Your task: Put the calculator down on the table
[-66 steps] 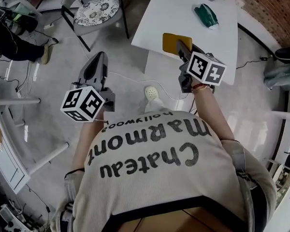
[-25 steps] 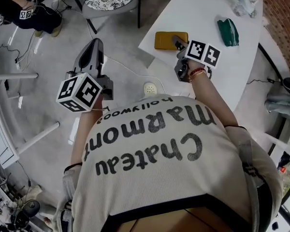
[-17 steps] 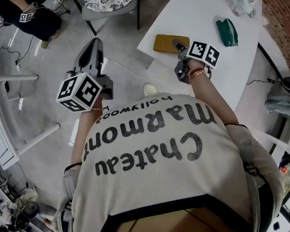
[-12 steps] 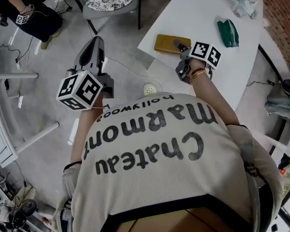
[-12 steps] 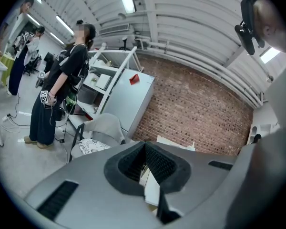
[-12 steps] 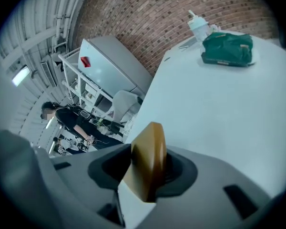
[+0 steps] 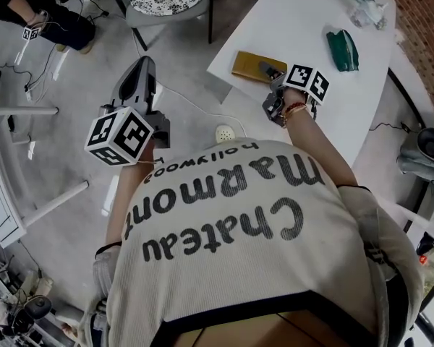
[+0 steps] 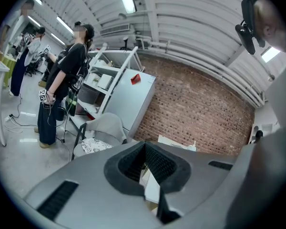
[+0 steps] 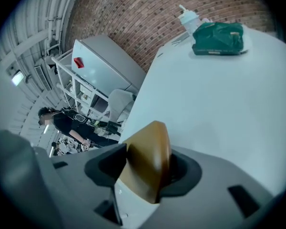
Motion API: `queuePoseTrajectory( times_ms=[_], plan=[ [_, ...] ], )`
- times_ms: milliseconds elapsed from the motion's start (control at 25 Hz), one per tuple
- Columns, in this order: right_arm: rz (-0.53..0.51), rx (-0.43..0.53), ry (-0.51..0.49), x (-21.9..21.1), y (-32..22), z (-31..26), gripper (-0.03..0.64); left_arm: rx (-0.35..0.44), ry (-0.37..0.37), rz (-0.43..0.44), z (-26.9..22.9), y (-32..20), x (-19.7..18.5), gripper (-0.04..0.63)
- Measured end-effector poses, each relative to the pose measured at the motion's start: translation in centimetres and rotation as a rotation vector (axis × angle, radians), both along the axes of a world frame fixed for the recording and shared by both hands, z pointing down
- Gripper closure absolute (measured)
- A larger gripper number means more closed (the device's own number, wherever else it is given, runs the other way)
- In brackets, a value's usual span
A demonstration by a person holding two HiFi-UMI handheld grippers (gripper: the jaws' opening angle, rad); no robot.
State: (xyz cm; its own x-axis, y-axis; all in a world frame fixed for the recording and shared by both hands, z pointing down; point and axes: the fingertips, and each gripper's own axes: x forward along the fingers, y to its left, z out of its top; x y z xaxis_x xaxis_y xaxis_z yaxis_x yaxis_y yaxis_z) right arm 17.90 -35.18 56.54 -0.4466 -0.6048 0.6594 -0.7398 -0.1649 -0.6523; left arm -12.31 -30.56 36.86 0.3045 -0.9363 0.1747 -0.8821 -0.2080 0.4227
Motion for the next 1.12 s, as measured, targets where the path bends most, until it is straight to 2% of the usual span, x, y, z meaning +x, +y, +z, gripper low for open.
queuePoseTrajectory(
  times_ms=[440,800,1120],
  plan=[
    [-0.008,-0.005,0.025,0.0,-0.2,0.6,0.366,0.003,0.004,0.002,0.1,0.0,0.5,0.595],
    [-0.043,0.035,0.153,0.6,-0.5,0.6,0.324,0.011,-0.005,-0.013,-0.3,0.2,0.6,0.595],
    [0.001,0.083,0.248,1.4,-0.2,0.4,0.294,0.014,0.021,-0.014,-0.4,0.4,0.6,0.595]
  ],
)
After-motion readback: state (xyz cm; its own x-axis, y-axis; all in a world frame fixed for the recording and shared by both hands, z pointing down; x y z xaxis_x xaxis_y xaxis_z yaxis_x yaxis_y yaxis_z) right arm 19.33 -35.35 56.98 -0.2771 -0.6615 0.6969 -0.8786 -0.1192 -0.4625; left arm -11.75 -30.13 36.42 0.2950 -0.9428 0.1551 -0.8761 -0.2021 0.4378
